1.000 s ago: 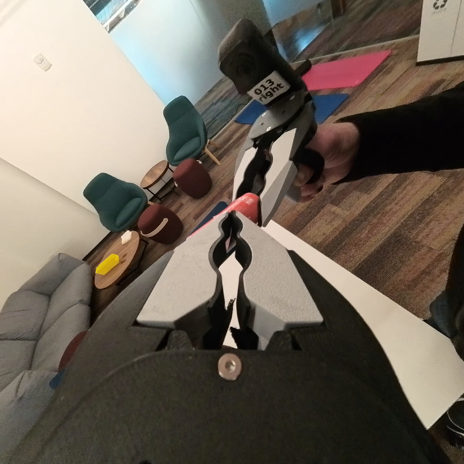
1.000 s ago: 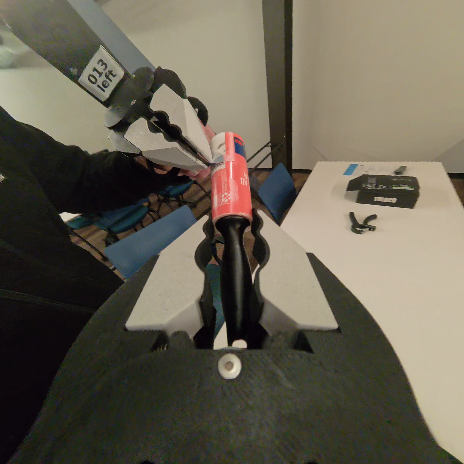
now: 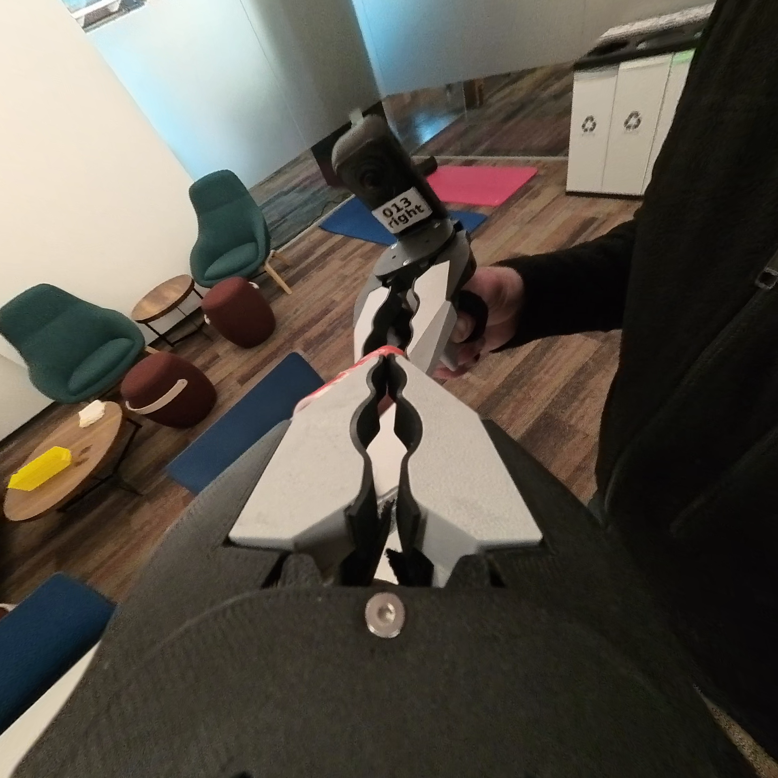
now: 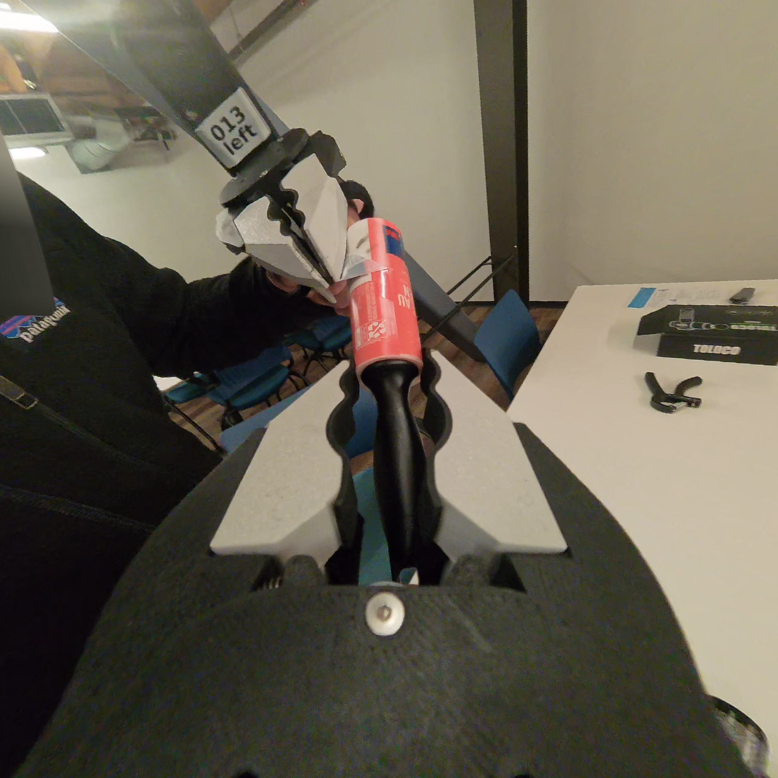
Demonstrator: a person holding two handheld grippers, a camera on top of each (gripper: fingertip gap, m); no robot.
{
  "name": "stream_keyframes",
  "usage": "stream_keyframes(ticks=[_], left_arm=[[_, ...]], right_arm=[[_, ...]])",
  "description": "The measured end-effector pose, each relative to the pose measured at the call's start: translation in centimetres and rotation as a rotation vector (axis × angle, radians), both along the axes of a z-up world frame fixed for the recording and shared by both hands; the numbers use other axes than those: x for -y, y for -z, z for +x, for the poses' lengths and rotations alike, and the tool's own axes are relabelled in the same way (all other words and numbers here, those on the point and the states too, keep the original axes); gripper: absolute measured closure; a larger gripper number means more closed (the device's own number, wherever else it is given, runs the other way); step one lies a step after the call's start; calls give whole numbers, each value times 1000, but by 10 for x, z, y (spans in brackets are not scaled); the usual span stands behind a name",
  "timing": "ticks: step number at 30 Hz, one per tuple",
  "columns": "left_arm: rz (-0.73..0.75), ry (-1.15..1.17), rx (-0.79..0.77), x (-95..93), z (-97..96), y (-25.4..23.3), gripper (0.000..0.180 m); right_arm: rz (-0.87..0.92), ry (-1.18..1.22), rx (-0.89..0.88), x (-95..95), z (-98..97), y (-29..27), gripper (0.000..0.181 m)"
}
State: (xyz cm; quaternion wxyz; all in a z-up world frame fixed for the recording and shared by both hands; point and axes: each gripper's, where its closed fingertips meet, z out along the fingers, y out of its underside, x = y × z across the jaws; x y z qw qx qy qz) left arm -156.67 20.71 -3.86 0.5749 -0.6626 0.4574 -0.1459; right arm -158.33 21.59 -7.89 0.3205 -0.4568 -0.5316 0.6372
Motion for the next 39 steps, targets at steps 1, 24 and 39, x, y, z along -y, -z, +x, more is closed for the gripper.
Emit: stream_keyframes(ticks=[1, 24, 39], left_arm=[[9, -9, -14, 0, -1, 0, 180], [7, -126, 169, 7, -28, -3, 180], [-354, -88, 428, -5, -33, 6, 147]], right_arm=[[13, 10, 3, 0, 0, 0, 153], [528, 313, -53, -9, -12, -3, 152], [1051, 322, -180, -10, -1, -12, 153]])
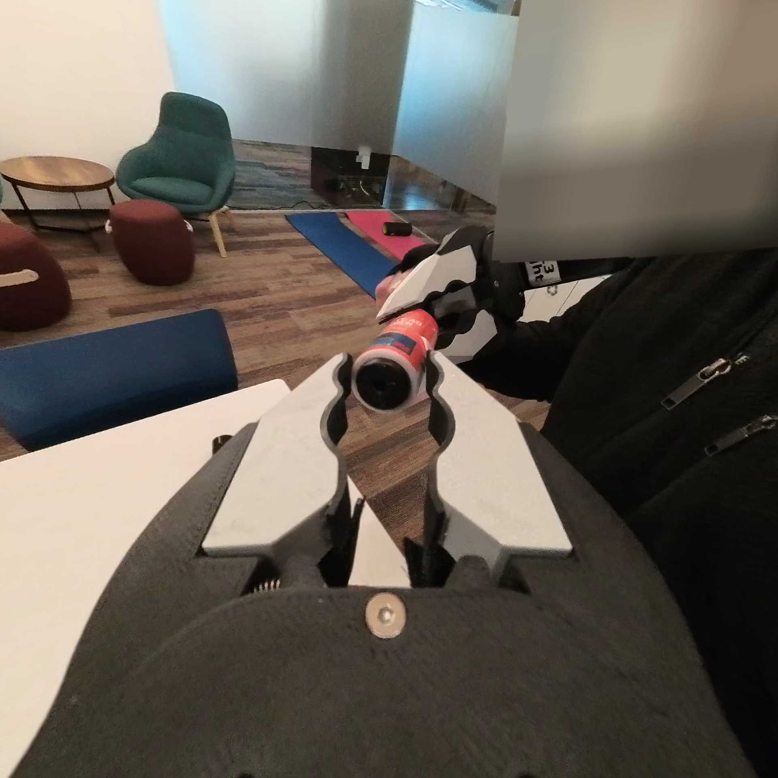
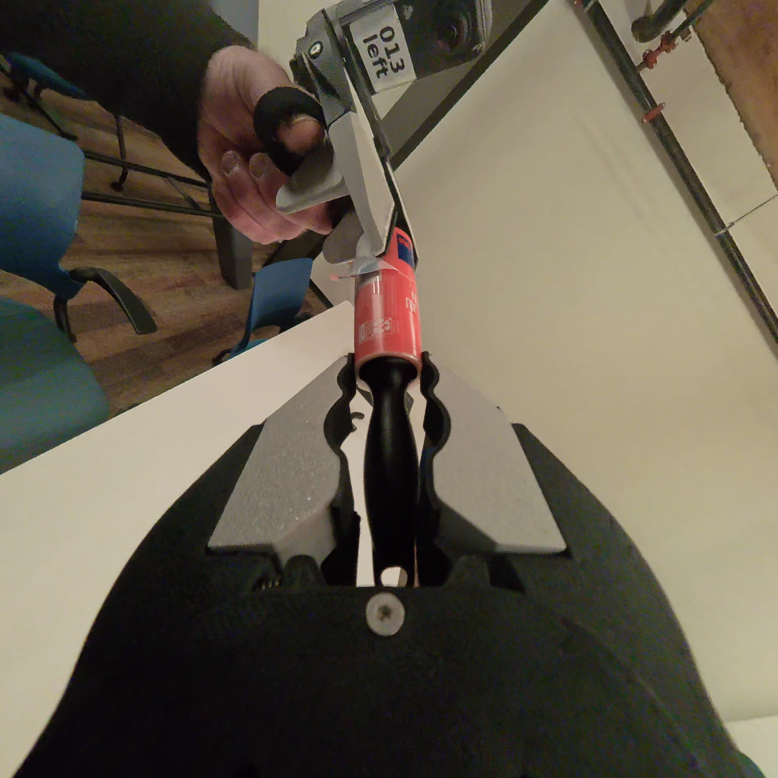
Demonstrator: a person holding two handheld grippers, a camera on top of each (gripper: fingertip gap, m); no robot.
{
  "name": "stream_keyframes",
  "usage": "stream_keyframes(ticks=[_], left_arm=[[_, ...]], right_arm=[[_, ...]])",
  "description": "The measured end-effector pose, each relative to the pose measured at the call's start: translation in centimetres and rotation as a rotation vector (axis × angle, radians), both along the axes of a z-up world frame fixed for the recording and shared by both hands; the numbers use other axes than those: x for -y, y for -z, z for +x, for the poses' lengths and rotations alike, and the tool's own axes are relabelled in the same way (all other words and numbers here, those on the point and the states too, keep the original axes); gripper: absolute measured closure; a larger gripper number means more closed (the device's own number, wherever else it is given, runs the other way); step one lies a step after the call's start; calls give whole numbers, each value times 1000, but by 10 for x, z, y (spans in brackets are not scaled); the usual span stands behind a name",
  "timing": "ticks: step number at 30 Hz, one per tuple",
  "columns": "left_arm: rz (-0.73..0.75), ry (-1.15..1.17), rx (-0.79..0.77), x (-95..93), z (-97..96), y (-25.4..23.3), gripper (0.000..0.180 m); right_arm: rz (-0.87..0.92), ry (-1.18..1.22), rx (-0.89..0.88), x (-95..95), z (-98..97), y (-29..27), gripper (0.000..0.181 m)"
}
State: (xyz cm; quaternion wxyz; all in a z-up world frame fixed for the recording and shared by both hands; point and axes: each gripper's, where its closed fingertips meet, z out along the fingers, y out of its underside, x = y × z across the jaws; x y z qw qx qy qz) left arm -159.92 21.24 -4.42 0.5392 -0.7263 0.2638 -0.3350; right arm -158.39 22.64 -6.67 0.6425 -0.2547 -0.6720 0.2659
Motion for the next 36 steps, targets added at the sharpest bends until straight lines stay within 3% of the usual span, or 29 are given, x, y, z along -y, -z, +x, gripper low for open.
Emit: stream_keyframes(ticks=[8, 17, 20, 22, 29, 36], left_arm=[[-19, 52, 91, -6, 11, 1, 150], [170, -32, 19, -14, 16, -8, 151], [243, -77, -74, -17, 16, -7, 151], [295, -111, -127, -19, 14, -10, 151], [539, -255, -463, -29, 16, -14, 151], [756, -382, -655, -43, 27, -26, 151]], right_arm=[[-21, -18, -6, -7, 3, 1, 152], [-208, -119, 6, -18, 4, -1, 150], [-294, -115, 26, -29, 3, 0, 128], [-364, -127, 27, -34, 5, -1, 125], [-866, -179, -11, -53, 25, -19, 108], [-1327, -184, -58, -57, 27, -6, 90]])
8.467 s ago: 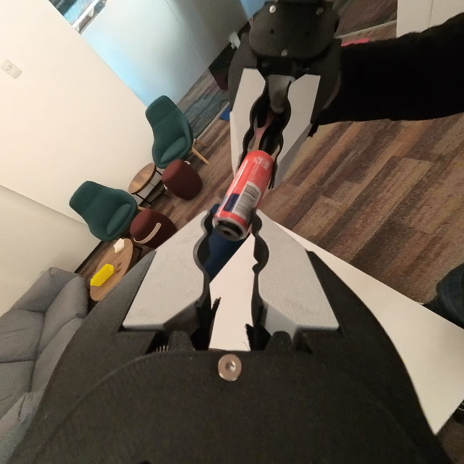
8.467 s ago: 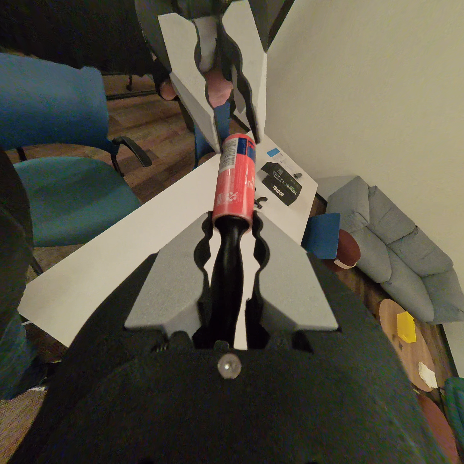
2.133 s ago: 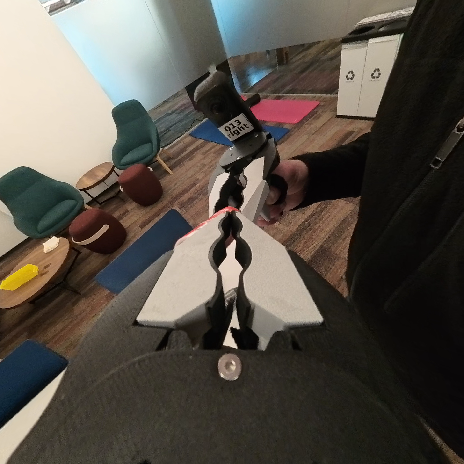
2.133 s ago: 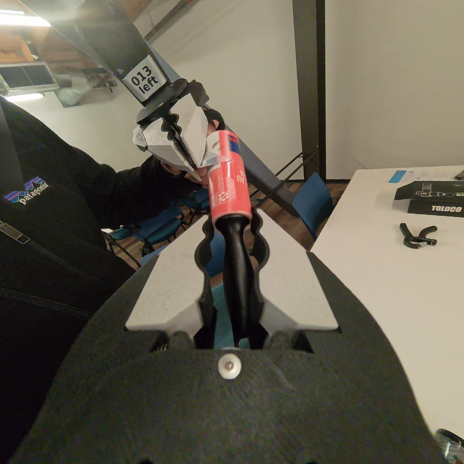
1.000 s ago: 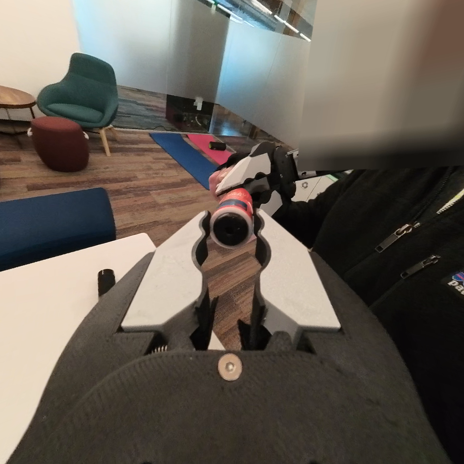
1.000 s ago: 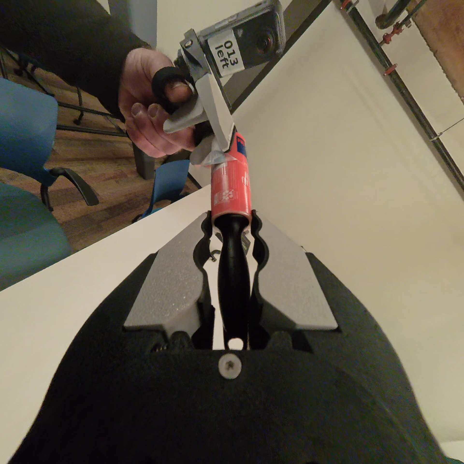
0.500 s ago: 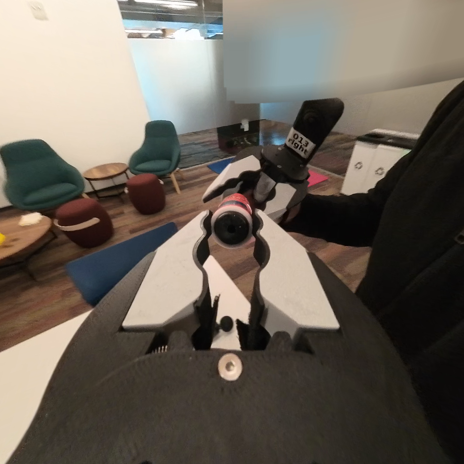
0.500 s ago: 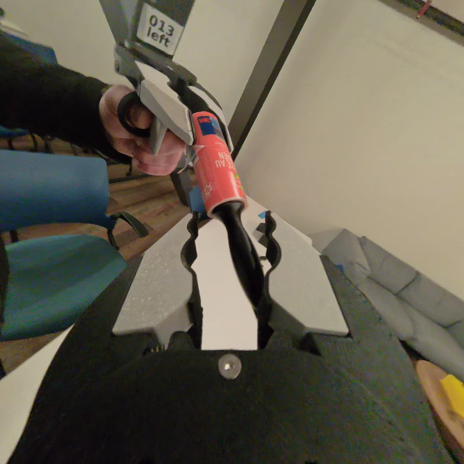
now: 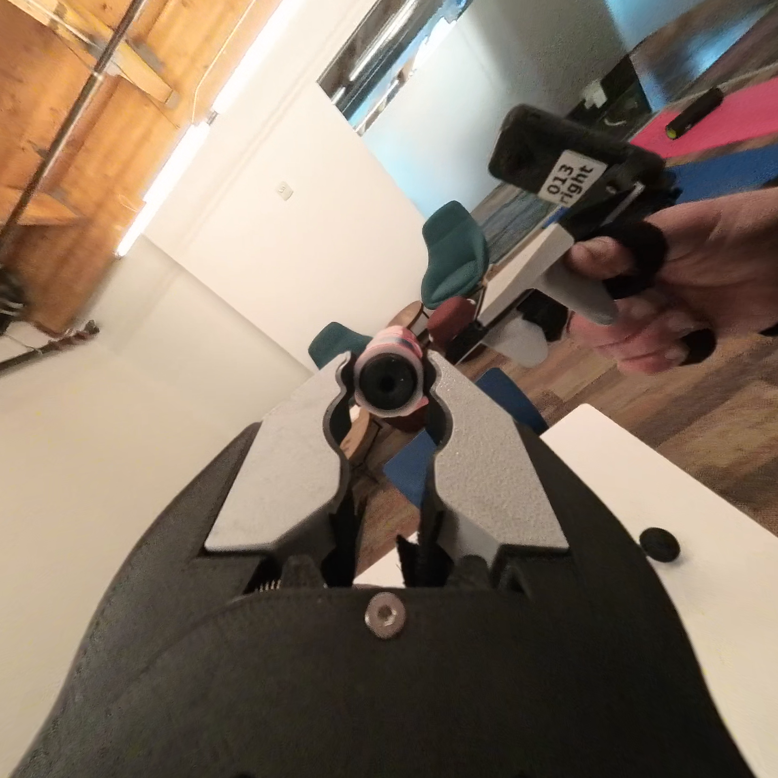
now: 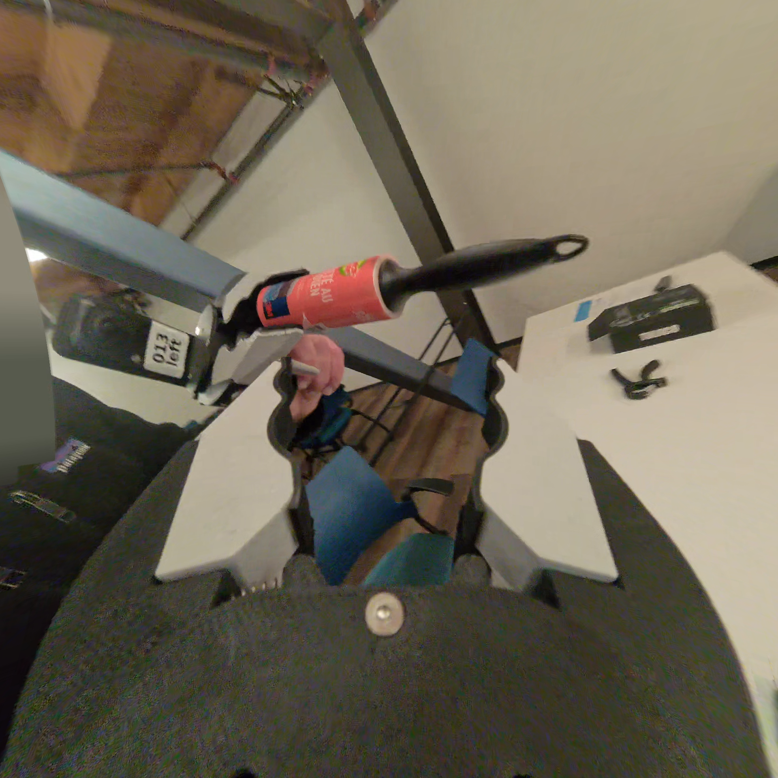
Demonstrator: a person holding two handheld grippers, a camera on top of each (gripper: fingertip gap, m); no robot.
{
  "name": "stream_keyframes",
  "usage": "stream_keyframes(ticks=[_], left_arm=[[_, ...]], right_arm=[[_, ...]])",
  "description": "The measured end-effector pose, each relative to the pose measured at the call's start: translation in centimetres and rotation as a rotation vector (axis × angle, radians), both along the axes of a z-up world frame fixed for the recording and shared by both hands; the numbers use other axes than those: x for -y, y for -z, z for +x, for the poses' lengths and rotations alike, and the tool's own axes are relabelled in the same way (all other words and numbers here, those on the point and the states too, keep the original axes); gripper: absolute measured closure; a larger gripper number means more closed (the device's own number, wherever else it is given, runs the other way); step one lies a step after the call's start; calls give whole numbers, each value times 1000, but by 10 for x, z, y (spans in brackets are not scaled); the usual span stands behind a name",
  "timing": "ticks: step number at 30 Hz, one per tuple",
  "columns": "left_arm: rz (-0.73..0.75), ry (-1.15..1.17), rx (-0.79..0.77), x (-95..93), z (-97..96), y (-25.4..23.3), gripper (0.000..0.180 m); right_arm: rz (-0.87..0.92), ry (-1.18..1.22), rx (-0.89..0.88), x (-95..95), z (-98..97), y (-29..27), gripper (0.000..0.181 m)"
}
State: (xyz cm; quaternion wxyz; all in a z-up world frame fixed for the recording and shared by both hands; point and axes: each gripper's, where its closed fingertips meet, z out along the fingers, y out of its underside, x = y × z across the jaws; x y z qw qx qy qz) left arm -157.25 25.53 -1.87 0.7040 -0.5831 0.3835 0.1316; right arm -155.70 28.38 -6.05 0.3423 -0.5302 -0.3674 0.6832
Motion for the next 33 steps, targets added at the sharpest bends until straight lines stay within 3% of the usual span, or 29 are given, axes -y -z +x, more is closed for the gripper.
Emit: stream_keyframes(ticks=[4, 9, 24, 28, 33], left_arm=[[1, 25, -59, -6, 16, 11, 150], [18, 43, -65, -8, 32, 16, 151], [24, 34, -21, -9, 26, 16, 151], [29, 22, -2, -9, 20, 15, 151], [39, -15, -28, -13, 21, 17, 151]], right_arm=[[-118, -61, -69, 4, 0, -9, 87], [-138, -77, -124, 2, 4, -16, 123], [-116, -102, -149, 1, 8, -20, 140], [-111, -110, -149, 0, 3, -21, 139], [-66, -107, -124, 3, 0, -19, 121]])
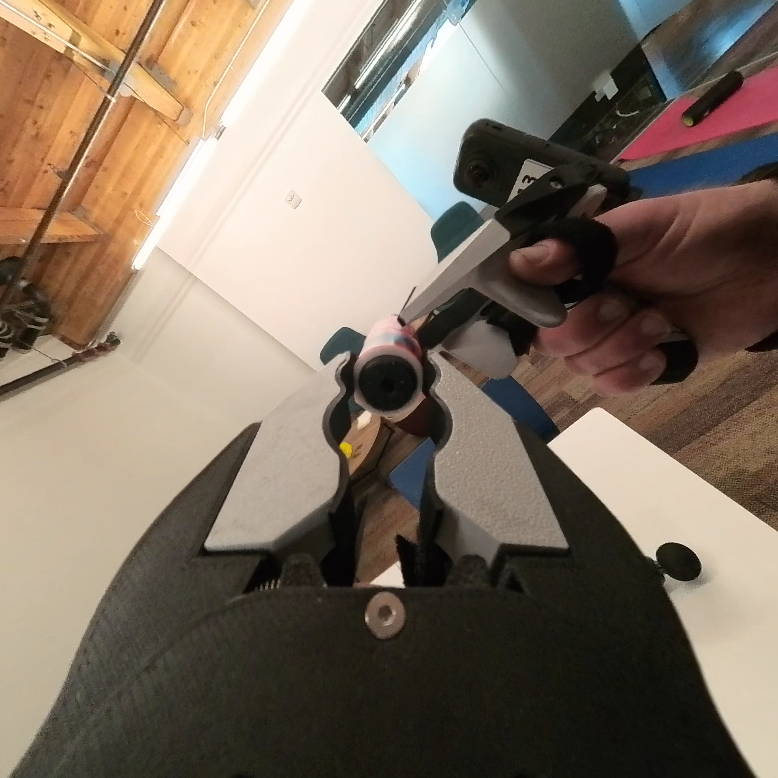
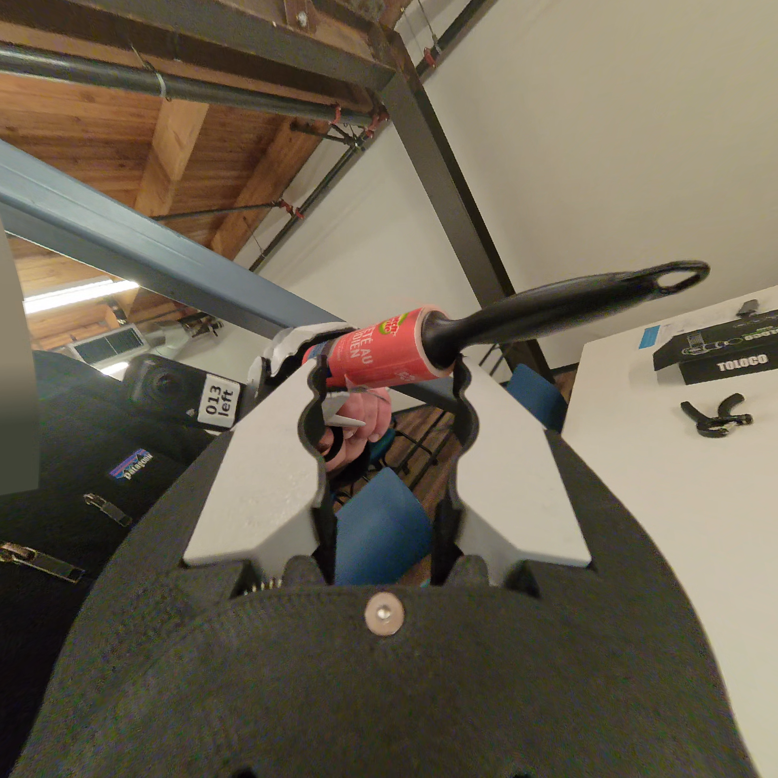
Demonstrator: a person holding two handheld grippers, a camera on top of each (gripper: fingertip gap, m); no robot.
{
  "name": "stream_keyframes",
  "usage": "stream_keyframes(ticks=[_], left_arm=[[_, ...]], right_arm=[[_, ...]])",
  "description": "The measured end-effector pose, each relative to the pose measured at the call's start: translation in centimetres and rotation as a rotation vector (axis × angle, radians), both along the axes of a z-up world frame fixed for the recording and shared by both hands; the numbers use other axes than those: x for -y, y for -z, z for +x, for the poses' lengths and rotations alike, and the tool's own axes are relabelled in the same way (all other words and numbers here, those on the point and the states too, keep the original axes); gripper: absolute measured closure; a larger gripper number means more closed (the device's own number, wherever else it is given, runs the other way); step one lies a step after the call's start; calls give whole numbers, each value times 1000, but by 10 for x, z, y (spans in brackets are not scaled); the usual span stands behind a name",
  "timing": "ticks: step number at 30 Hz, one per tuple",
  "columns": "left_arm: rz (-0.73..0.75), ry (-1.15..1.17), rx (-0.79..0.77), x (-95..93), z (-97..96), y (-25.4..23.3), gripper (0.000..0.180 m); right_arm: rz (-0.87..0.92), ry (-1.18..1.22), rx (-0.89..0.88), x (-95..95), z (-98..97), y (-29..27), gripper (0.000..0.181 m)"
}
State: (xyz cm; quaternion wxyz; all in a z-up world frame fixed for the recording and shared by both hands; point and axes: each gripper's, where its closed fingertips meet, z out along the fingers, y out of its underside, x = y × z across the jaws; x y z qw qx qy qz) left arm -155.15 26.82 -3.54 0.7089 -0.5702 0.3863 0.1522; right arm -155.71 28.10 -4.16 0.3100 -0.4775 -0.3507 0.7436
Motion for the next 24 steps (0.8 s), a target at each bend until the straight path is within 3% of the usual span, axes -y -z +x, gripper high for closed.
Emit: stream_keyframes(ticks=[24], left_arm=[[-76, 20, 61, -4, -4, 8, 151]], right_arm=[[132, 34, 63, -8, 5, 14, 148]])
